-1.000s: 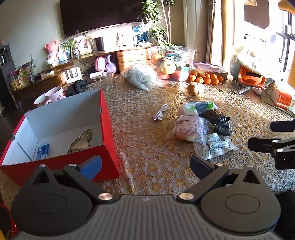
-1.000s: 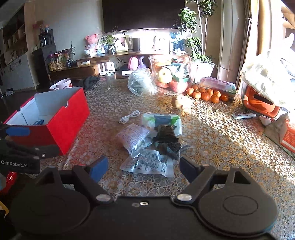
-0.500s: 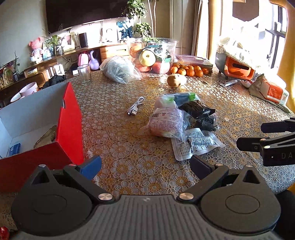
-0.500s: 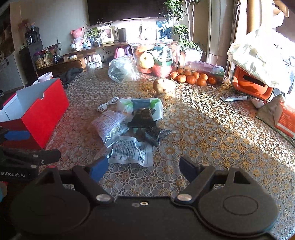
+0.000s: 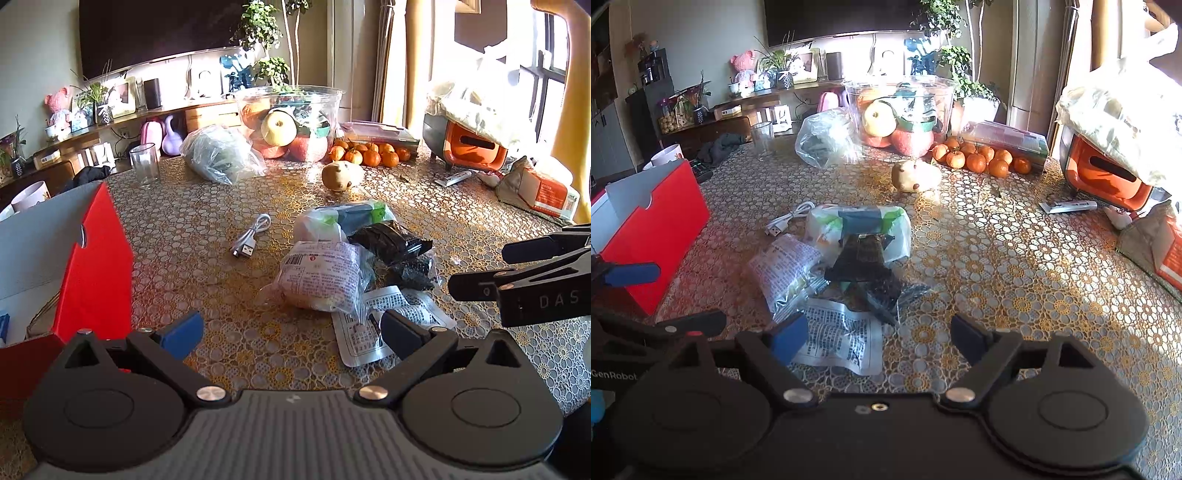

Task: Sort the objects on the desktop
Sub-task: 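Move both tools back toward the remaining packages on the table, then grasp the white printed plastic bag with the left tool while the right tool grasps the black package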

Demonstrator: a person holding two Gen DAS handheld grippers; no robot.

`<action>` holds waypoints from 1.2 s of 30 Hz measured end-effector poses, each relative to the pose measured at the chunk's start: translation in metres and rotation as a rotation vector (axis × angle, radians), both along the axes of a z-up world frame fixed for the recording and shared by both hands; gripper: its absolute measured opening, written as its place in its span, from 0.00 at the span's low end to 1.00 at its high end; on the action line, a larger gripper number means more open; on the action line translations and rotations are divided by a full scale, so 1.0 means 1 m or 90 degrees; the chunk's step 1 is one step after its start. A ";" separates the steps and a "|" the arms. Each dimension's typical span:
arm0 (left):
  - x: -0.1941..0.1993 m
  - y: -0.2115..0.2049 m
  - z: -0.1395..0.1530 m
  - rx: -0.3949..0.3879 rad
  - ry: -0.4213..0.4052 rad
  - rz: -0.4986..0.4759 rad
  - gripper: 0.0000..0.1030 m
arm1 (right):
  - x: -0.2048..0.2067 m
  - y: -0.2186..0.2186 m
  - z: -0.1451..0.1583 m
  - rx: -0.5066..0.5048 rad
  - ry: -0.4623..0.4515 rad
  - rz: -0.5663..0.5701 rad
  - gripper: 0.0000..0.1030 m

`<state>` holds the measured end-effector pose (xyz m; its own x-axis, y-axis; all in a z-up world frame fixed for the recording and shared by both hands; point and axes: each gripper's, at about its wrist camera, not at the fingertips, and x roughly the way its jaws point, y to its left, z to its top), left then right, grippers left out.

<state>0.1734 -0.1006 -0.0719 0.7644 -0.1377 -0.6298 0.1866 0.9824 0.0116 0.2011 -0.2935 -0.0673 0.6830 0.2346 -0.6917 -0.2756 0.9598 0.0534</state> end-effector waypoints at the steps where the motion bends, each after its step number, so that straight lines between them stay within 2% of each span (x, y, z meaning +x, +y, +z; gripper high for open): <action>1: 0.003 -0.001 -0.001 -0.002 -0.001 -0.003 1.00 | 0.003 0.001 -0.001 0.000 0.000 0.001 0.82; 18: 0.055 -0.011 -0.022 -0.022 0.016 -0.029 0.99 | 0.064 0.019 -0.011 0.010 0.010 0.011 0.80; 26: 0.070 -0.013 -0.031 -0.034 0.022 -0.041 0.98 | 0.080 0.024 -0.022 0.009 0.019 0.004 0.80; 30: 0.076 -0.015 -0.035 -0.035 0.030 -0.047 0.95 | 0.084 0.025 -0.026 0.009 0.025 0.001 0.79; 33: 0.080 -0.015 -0.038 -0.041 0.038 -0.050 0.88 | 0.086 0.026 -0.027 0.008 0.026 -0.002 0.73; 35: 0.082 -0.015 -0.039 -0.041 0.044 -0.051 0.86 | 0.088 0.026 -0.030 0.008 0.033 -0.003 0.64; 36: 0.082 -0.015 -0.040 -0.042 0.045 -0.054 0.84 | 0.089 0.026 -0.031 0.006 0.036 -0.004 0.63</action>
<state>0.2551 -0.1160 -0.1123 0.7023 -0.2421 -0.6695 0.2666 0.9614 -0.0680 0.2901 -0.2676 -0.0983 0.6444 0.2369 -0.7271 -0.2654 0.9610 0.0779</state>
